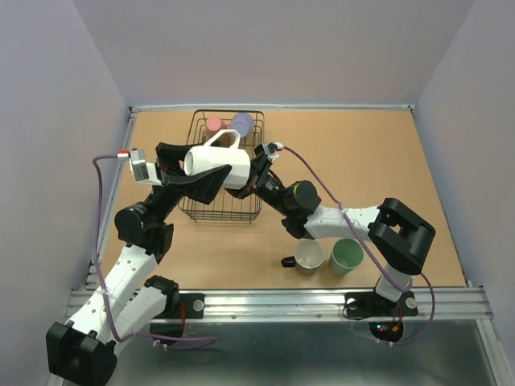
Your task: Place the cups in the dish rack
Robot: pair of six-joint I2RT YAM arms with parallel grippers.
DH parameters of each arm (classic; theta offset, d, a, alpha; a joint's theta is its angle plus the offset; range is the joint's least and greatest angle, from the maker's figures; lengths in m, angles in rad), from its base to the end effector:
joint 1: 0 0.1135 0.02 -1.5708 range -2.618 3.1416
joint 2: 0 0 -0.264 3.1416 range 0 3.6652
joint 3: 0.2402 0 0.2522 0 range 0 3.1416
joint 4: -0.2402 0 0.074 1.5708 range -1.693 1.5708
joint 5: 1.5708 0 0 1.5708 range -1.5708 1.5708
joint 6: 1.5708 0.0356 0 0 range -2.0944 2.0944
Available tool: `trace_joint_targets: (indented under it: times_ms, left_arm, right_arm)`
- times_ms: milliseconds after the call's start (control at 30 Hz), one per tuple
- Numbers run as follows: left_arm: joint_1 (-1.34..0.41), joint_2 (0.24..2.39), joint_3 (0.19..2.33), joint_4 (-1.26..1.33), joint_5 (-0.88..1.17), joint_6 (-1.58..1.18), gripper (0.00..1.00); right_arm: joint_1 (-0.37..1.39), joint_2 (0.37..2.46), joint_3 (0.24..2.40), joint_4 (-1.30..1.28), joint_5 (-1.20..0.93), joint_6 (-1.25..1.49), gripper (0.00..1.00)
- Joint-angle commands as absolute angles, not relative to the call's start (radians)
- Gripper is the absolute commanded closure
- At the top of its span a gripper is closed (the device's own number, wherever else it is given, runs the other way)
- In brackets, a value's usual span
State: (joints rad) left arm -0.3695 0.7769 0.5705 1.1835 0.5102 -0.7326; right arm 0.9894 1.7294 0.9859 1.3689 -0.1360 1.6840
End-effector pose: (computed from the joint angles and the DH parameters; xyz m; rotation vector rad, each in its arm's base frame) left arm 0.1267 -0.0677 0.3942 0.4070 0.7037 -1.1963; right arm 0.1998 0.3129 0.3165 0.2768 1.2679 2.4673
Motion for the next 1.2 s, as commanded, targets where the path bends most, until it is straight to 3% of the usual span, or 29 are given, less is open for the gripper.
trace_joint_targets:
  times_ms: [0,33,300,500,733,967,1167]
  left_arm:
    - [-0.382,0.732,0.672,1.154,0.505,-0.695,1.0]
    - [-0.382,0.729,0.676,1.135,0.493,-0.68,1.0]
    - [-0.382,0.693,0.712,0.994,0.439,-0.621,1.0]
    - [-0.38,0.699,0.837,0.731,0.391,-0.497,1.0]
    - [-0.377,0.773,0.966,0.467,0.385,-0.321,1.0]
    - [-0.383,0.962,1.025,0.236,0.309,-0.167,1.0]
    - [-0.471,1.104,0.994,0.23,0.172,-0.11,1.0]
  right_arm:
    - [1.011,1.726,1.0,1.712,-0.173,1.606,0.44]
    - [1.009,1.723,0.996,1.706,-0.173,1.595,0.31]
    - [1.009,1.726,0.956,1.703,-0.166,1.574,0.1]
    - [0.953,1.602,0.723,1.646,-0.155,1.462,0.05]
    - [0.637,1.236,0.413,1.367,-0.187,1.381,0.05]
    - [0.561,0.947,0.506,0.726,-0.146,1.079,0.05]
    - [0.558,0.89,0.515,0.64,-0.132,1.022,0.05]
